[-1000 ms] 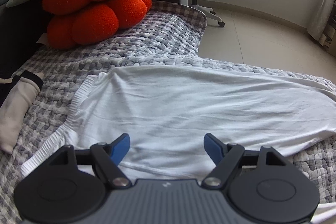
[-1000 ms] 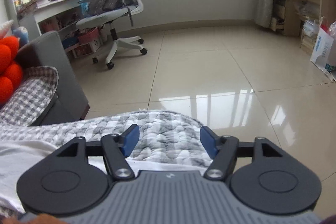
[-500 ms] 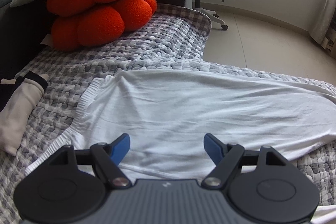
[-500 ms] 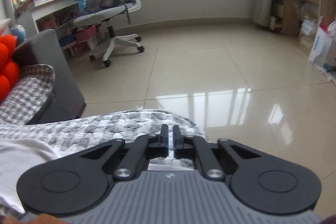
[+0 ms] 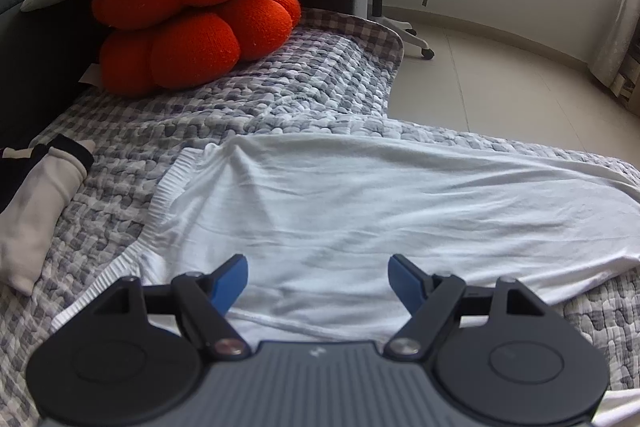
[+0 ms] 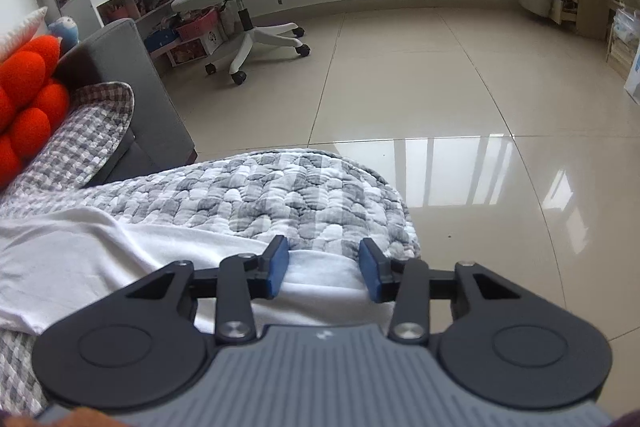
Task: Fold clothes
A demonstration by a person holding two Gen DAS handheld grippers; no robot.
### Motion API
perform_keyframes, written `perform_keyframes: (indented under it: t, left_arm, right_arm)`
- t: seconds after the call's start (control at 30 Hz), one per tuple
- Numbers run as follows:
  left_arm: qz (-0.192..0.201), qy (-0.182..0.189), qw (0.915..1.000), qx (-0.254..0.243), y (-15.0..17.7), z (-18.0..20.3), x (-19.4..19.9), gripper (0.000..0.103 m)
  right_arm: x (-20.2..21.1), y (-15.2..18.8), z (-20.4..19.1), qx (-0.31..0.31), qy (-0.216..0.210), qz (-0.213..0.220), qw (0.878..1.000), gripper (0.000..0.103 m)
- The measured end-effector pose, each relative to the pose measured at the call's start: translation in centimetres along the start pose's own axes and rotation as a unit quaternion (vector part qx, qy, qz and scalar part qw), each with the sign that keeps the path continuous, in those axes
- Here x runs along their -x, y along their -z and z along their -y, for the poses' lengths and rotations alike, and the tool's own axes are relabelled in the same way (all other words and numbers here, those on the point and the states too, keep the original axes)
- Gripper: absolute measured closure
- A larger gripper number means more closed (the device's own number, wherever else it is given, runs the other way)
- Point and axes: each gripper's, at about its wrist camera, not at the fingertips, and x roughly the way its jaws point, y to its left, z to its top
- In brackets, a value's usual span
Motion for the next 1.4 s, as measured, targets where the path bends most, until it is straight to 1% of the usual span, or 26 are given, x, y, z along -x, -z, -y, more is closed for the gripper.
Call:
perform_keyframes:
  t: [0.03, 0.1, 0.13, 0.4, 0.5, 0.6, 0.7, 0.83, 0.87, 0.93, 0.97, 1.07, 1.17, 1.23, 1.3, 1.4]
  left_arm:
    - [-0.001, -0.001, 1.0, -0.002, 0.1, 0.1, 0.0, 0.025]
    - [0.0, 0.0, 1.0, -0.001, 0.0, 0.0, 0.0, 0.025]
    - [0.0, 0.0, 1.0, 0.0, 0.0, 0.0, 0.0, 0.025]
    - [0.0, 0.003, 1.0, 0.003, 0.0, 0.0, -0.1, 0.025]
    - [0.001, 0.004, 1.0, 0.0, 0.1, 0.2, -0.1, 0.025]
    - [0.001, 0.003, 1.0, -0.004, 0.1, 0.2, 0.0, 0.025]
    - [0.002, 0.002, 1.0, -0.005, 0.2, 0.1, 0.0, 0.025]
    - [0.0, 0.0, 1.0, -0.001, 0.2, -0.4, 0.0, 0.024]
    - [0.001, 0.0, 1.0, 0.0, 0.2, -0.5, 0.0, 0.025]
    - [0.001, 0.0, 1.0, 0.001, 0.2, -0.7, 0.1, 0.025]
    - [0.002, 0.003, 1.0, 0.003, 0.2, -0.8, 0.3, 0.025]
    - [0.007, 0.011, 0.9999, 0.008, 0.1, -0.9, 0.8, 0.025]
    - [0.011, 0.016, 0.9998, 0.007, 0.1, -0.6, 1.2, 0.025]
    - [0.012, 0.016, 0.9998, 0.003, 0.2, -0.4, 1.3, 0.025]
    - [0.012, 0.014, 0.9998, -0.001, 0.3, -0.2, 1.4, 0.025]
    - [0.012, 0.011, 0.9998, -0.007, 0.5, -0.1, 1.5, 0.025]
  right_arm:
    - [0.1, -0.1, -0.4, 0.01, 0.004, 0.001, 1.0, 0.101]
    - [0.2, -0.3, -1.1, 0.031, 0.011, 0.004, 0.999, 0.101]
    - [0.2, -0.4, -1.2, 0.038, 0.022, 0.009, 0.999, 0.101]
    - [0.1, -0.7, -1.7, 0.052, 0.074, 0.073, 0.993, 0.102]
    - [-0.8, -0.9, -2.6, 0.058, 0.098, 0.085, 0.99, 0.102]
    - [-1.8, -0.8, -2.9, 0.063, 0.116, 0.075, 0.988, 0.102]
    - [-3.0, -0.2, -2.5, 0.065, 0.131, 0.051, 0.988, 0.102]
    - [-2.0, -0.3, -0.8, 0.034, 0.123, 0.051, 0.991, 0.101]
    - [-1.2, -0.6, -0.3, 0.019, 0.119, 0.057, 0.991, 0.09]
    - [0.5, -1.0, 1.0, -0.011, 0.105, 0.06, 0.993, 0.083]
    - [1.3, -1.2, 1.7, -0.027, 0.097, 0.061, 0.993, 0.08]
    - [2.4, -0.8, 2.3, -0.022, 0.076, 0.025, 0.997, 0.08]
    - [2.5, 0.1, 1.2, 0.01, 0.033, -0.012, 0.999, 0.08]
    - [2.0, 0.5, -0.1, 0.039, 0.025, -0.027, 0.999, 0.08]
    - [0.9, 0.7, -1.0, 0.049, 0.028, -0.056, 0.997, 0.08]
    - [0.7, 0.9, -0.7, 0.022, 0.038, -0.073, 0.996, 0.082]
